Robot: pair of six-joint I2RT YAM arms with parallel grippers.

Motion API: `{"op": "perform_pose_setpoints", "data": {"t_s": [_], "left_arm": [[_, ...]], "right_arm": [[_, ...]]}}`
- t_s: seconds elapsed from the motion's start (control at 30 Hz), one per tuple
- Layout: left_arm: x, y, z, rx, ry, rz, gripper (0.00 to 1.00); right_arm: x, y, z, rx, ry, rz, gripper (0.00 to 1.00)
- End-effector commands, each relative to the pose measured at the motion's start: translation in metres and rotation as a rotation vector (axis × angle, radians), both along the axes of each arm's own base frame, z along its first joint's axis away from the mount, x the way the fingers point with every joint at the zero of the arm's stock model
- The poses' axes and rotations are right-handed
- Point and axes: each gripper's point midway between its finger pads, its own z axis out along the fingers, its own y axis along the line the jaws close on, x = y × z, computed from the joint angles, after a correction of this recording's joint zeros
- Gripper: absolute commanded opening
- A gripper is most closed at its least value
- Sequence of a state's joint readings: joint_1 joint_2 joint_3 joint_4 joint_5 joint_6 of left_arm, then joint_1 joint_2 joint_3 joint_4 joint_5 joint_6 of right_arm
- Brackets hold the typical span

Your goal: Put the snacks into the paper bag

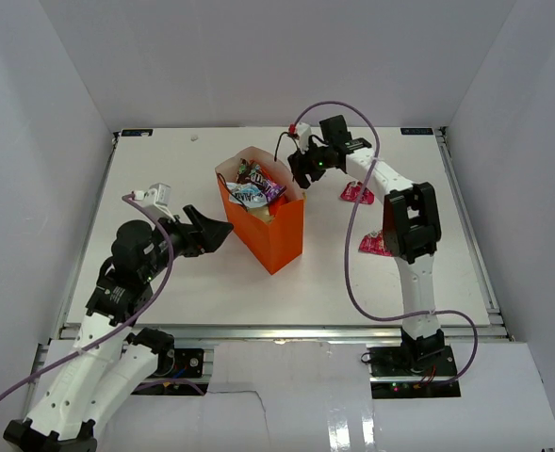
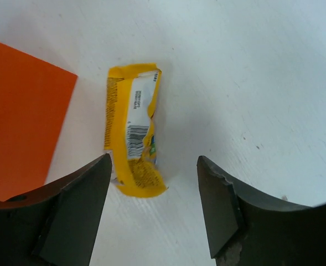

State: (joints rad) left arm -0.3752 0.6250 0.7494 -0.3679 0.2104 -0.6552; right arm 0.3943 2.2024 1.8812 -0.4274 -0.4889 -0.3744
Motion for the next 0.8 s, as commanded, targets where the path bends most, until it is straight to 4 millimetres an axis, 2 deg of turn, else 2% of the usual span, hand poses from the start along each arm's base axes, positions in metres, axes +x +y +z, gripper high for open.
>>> {"op": "perform_pose_setpoints", "data": {"t_s": [0.0,0.1,0.27,0.43,0.53,0.63,0.67,0.73,0.77], "left_arm": [[-0.003,0.003,0.003,-0.022,0.014,0.025,0.98],[-0.005,0.005,0.000,-0.028,0.032,0.037,0.98],[-0.007,0.007,-0.003,-0.043,0.044,0.052,0.98],[-0.005,0.006,-0.005,-0.040,0.057,0.050,0.98],[-0.004,0.005,-0.006,-0.033,0.061,0.043,0.98],[-0.004,0.005,-0.008,-0.035,0.062,0.043,0.98],[-0.004,0.006,-0.009,-0.035,0.064,0.048,0.98],[-0.006,0.007,-0.008,-0.041,0.057,0.053,0.98],[-0.006,0.008,-0.010,-0.042,0.058,0.058,0.98]], "right_arm": [[-0.006,0.005,-0.015,-0.051,0.031,0.107,0.70],[-0.005,0.010,-0.027,-0.067,0.016,0.137,0.74],[-0.006,0.015,-0.045,-0.074,0.039,0.146,0.75],[-0.008,0.022,-0.070,-0.117,0.076,0.088,0.73],[-0.011,0.024,-0.090,-0.164,0.092,0.056,0.67],[-0.011,0.022,-0.093,-0.191,0.091,0.021,0.52],[-0.013,0.018,-0.097,-0.203,0.097,0.011,0.41],[-0.013,0.011,-0.091,-0.209,0.094,-0.007,0.31],[-0.015,0.003,-0.094,-0.210,0.117,-0.026,0.22]]}}
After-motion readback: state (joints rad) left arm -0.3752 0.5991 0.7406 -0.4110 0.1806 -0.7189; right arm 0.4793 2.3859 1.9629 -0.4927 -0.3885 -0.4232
